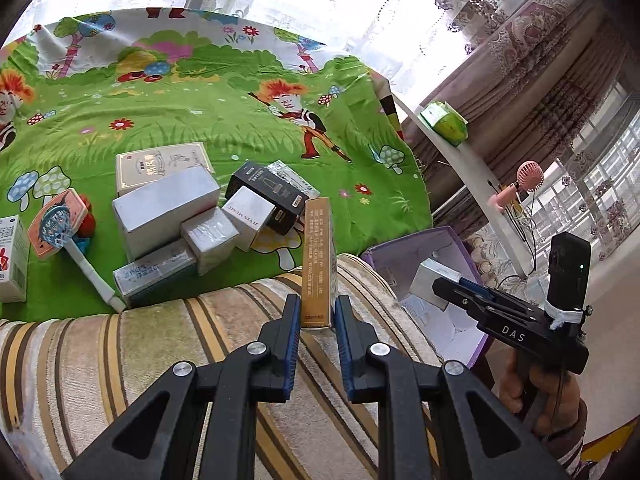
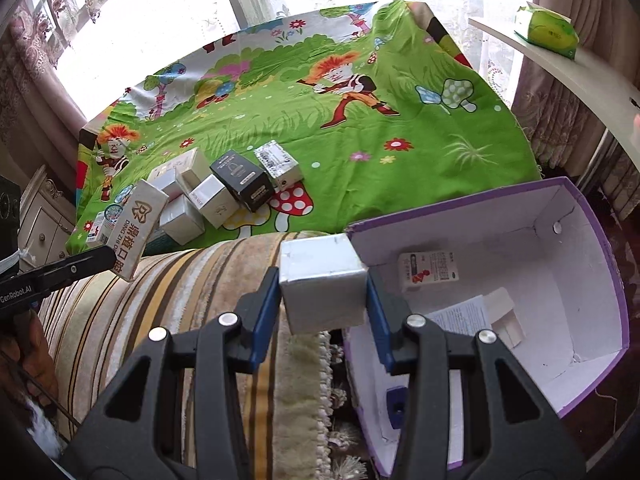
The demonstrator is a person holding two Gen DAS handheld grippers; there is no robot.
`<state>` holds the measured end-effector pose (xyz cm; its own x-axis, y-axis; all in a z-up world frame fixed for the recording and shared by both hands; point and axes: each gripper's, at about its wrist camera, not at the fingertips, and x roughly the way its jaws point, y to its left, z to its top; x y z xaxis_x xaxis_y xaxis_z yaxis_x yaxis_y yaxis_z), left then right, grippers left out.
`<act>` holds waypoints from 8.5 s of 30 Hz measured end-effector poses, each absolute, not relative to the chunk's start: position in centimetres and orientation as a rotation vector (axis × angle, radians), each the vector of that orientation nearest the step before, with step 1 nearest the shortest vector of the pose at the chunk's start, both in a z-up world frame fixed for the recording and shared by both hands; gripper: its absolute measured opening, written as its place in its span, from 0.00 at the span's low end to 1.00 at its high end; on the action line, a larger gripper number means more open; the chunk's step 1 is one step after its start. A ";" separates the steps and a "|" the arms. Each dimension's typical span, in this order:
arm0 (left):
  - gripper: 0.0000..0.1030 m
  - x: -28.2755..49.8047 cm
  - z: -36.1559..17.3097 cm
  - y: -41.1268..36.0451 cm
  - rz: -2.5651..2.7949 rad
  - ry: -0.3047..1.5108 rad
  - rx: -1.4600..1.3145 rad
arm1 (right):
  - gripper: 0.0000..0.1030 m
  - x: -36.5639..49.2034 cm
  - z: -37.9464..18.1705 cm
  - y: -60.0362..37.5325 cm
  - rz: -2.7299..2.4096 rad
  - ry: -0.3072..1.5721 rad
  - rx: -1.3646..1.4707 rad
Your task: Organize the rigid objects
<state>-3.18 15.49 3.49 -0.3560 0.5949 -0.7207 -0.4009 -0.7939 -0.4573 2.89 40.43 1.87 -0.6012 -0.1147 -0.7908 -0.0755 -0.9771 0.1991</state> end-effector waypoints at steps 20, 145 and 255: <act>0.18 -0.9 3.3 27.8 1.919 -0.099 -1.272 | 0.45 8.4 1.2 48.7 -2.887 -0.450 1.488; 0.69 -12.6 -2.5 -2.3 2.625 0.023 -1.748 | 0.75 -12.8 -2.6 27.8 -2.312 0.543 1.313; 0.52 2.1 3.1 35.6 1.890 0.168 -1.246 | 0.59 12.0 -0.5 55.0 -2.996 -0.359 1.563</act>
